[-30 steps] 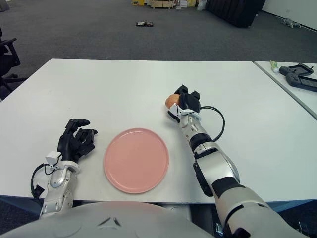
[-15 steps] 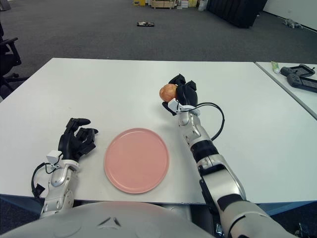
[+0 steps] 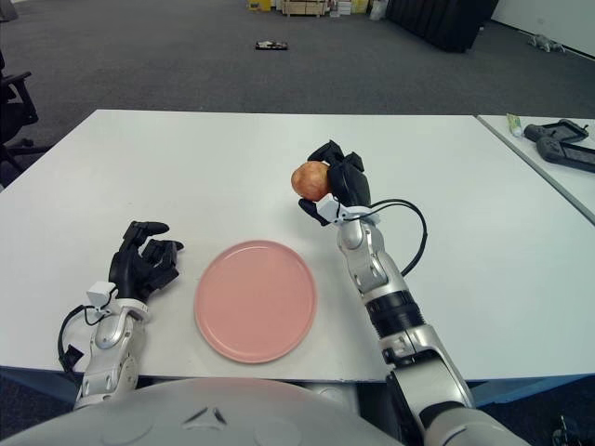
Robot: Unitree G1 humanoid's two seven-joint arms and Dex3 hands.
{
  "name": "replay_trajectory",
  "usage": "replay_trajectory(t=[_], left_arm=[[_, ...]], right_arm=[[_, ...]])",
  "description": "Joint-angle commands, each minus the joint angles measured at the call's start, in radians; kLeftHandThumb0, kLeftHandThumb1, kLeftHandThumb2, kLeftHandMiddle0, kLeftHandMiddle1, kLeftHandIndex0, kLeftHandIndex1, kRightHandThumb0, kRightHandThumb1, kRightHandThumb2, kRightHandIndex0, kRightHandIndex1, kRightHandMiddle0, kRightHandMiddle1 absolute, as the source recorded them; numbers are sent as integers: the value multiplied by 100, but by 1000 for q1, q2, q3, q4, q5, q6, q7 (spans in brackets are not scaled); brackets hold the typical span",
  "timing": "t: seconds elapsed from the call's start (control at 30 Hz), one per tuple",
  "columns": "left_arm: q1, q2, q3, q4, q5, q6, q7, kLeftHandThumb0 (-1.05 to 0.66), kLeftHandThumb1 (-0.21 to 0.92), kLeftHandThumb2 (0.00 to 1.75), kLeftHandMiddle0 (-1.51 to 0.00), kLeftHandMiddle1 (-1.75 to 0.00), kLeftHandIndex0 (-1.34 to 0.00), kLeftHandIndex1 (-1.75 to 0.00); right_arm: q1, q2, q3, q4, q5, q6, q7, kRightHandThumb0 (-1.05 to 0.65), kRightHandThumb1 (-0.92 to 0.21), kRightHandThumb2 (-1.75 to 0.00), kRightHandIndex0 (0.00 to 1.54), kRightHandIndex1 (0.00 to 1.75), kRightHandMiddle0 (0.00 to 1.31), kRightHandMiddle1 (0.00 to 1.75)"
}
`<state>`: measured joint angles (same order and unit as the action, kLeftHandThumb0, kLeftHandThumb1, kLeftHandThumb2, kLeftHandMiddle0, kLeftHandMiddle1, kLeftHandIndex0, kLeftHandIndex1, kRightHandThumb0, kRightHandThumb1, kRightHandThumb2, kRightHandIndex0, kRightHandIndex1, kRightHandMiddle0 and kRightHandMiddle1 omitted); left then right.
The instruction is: Put the apple into the plate.
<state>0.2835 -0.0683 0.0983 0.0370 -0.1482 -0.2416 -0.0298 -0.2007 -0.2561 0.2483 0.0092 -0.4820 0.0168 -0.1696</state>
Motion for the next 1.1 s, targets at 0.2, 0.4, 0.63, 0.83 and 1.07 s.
replay_trajectory(t=[0.2,0.4,0.63,0.83,1.07], left_arm=[[3,-1,3,22,-4,15,-1,0,53,100,-49,-153,-36,-175],[3,1,1,23,9,16,8,0,53,100,-48,-153,-35,-175],[1,1,-4,20,28,15,16,0,52,103,-48,-159,-33,-175],[1,1,-8,20,45,11,22,-1,51,106,-47,-164,-31,-175],[2,0,-9,17,57,11,25,-1,49,111,-48,-168,-31,-175]], right_arm=[[101,-77,9,-225,79,-174,188,0,-3,-162,86,167,59,175],[155,-101,36,-316,128,-204,320,0,-4,-161,86,166,58,175],[162,-136,65,-385,149,-158,480,0,-2,-164,87,166,60,175],[143,-160,98,-404,134,-121,597,0,-1,-164,87,166,60,175],[156,-154,186,-323,51,-187,601,0,-1,-164,87,165,60,175]])
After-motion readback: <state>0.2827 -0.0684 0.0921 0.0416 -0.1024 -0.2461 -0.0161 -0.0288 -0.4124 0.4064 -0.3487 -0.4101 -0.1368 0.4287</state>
